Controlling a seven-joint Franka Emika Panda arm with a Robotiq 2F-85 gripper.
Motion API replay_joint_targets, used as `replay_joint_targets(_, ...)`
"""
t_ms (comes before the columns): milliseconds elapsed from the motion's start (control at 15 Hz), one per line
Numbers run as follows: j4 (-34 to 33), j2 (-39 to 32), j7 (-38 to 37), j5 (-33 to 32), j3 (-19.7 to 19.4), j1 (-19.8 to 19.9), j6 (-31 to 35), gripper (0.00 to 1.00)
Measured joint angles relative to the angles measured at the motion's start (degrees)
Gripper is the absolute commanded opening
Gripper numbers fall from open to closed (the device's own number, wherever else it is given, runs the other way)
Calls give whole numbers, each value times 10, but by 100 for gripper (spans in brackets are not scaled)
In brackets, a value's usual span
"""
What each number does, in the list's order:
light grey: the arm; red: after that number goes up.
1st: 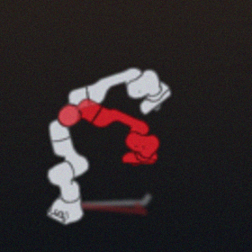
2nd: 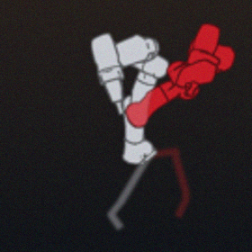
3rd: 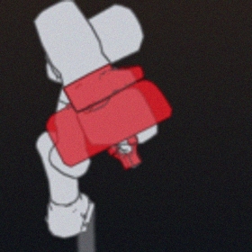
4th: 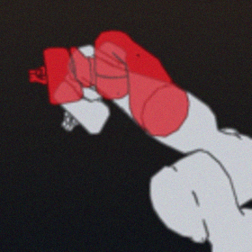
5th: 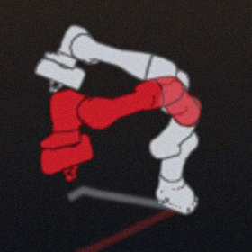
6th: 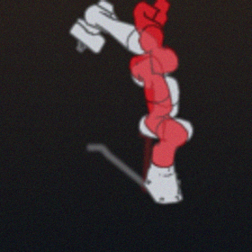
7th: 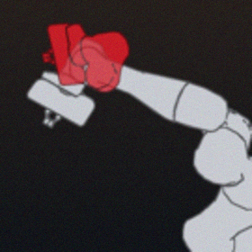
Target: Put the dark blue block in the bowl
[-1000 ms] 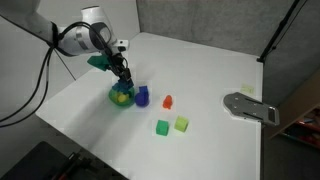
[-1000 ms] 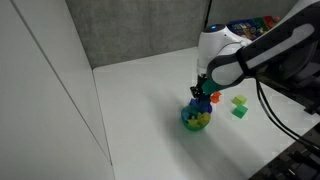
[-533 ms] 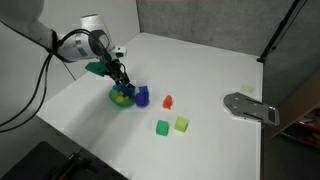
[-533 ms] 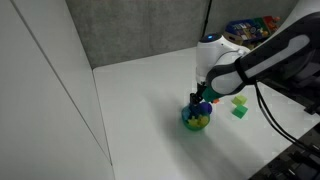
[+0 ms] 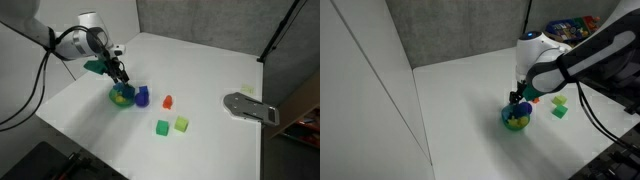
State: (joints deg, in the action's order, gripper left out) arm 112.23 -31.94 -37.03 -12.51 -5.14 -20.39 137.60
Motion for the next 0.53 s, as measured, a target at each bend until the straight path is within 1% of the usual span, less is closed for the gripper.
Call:
replay_joint_targets(133, 0, 21, 1, -8, -3, 1, -15, 100)
replay_joint_targets(267, 0, 49, 9, -8, -3, 11, -30, 100)
replay_joint_targets(400, 1, 78, 33, -1, 2, 33, -38, 100)
replay_joint_targets(533, 1, 105, 81, 33, 13, 67, -41, 100)
